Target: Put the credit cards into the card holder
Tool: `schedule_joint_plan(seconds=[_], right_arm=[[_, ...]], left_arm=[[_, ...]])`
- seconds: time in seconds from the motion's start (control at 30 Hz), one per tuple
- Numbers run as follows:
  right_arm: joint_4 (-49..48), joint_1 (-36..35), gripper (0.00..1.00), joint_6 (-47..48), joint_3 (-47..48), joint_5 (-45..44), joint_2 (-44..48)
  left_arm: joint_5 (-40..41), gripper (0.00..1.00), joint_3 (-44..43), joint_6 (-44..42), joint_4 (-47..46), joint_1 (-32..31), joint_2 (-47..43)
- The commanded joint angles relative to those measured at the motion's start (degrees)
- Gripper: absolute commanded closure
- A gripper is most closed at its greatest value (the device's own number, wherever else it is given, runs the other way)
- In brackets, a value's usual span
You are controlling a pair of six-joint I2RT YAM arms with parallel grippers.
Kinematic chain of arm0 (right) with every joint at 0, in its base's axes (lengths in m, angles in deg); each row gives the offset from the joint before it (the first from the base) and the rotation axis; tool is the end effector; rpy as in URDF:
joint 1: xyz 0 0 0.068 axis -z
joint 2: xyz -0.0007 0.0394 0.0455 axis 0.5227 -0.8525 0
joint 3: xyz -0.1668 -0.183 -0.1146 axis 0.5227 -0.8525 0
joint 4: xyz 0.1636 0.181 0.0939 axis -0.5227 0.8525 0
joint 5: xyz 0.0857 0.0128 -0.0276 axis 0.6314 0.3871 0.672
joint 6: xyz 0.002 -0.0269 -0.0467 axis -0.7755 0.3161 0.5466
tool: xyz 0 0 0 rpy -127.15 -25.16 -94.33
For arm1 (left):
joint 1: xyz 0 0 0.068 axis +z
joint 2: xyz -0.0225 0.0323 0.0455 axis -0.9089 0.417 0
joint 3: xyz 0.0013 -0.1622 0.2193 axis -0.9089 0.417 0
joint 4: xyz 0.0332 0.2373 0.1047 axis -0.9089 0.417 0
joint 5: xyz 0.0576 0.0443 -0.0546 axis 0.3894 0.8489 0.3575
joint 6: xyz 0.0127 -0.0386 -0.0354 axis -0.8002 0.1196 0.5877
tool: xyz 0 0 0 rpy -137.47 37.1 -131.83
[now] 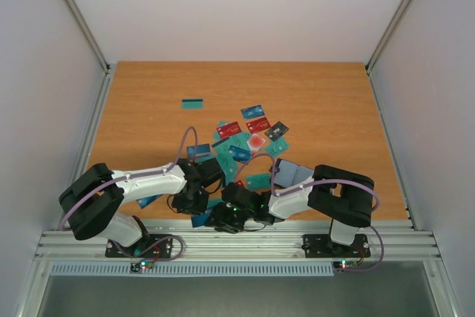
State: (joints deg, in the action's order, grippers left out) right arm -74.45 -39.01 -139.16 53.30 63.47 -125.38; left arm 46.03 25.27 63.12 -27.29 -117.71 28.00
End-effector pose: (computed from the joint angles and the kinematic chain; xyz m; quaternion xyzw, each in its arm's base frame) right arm 0.0882 0.2880 0.1036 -0.1892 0.8925 0.4090 0.0195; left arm 0.1227 -0.1641 0.1457 -0.0957 -0.9935 -0.0023 0.0617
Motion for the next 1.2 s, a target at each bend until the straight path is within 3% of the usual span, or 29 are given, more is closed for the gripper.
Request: schedule_joint_plan(seconds=[0.0,0.43,0.7,0.93,1.17], right_arm=[[-5.92,-0.06,0.57,-0.29,-0.54,-4.28,-2.45],[-6.86,0.48,0.9,2.6,0.52,-4.09,-0.55],[-5.76,0.82,0.9,5.38,1.03,-3.11,2.11],[-4.22,2.0,0.99,6.08,0.99,-1.41,2.98],[-2.93,3.39,0.99,8.35,0.64,0.56,5.43]], left_arm=[[-0.74,0.73,1.76,-1.09,-2.23,-0.11,2.23],[-1.14,0.73,2.03,-0.83,-2.59,-0.05,1.91],[-1.75,0.73,1.27,-0.35,-2.51,-0.02,1.5],[-0.6,0.73,-0.83,0.01,0.12,-0.02,-1.33],[4.62,0.64,-6.46,0.14,6.47,-0.04,-7.16]])
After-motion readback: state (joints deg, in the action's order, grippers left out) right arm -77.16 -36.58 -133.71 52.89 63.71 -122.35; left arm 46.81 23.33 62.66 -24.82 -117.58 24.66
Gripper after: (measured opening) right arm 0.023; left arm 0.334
